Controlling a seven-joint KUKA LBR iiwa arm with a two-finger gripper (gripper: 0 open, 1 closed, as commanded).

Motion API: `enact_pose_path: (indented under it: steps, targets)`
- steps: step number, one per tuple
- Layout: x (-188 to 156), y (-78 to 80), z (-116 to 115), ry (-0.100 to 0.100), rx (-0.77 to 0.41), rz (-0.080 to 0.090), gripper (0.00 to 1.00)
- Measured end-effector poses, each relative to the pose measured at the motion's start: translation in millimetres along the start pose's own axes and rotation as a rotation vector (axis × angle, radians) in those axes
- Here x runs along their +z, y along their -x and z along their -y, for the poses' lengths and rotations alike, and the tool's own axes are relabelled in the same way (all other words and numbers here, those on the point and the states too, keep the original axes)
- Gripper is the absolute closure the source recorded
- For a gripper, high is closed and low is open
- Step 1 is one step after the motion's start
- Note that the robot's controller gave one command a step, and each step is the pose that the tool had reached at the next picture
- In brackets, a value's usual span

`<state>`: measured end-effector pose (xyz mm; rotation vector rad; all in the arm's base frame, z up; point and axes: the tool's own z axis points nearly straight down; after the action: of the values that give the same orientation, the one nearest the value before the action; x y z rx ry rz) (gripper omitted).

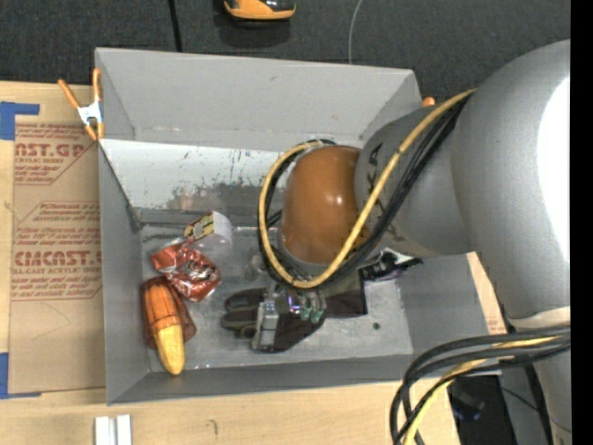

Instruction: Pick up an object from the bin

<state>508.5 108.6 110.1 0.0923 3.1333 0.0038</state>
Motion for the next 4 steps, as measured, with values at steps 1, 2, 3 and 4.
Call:
enact_pose_path:
  steps: [1,2,3,4]
  targets:
    - [41,-0.3,-9,-0.002,-0.052,-0.007,1.0]
    - [41,-0.3,-9,-0.001,-0.052,-0.007,1.0]
    - [-3,-6.3,4,-0.004,-0.067,-0.016,1.0]
    - [-73,33.6,10,-0.002,-0.055,-0.008,1.0]
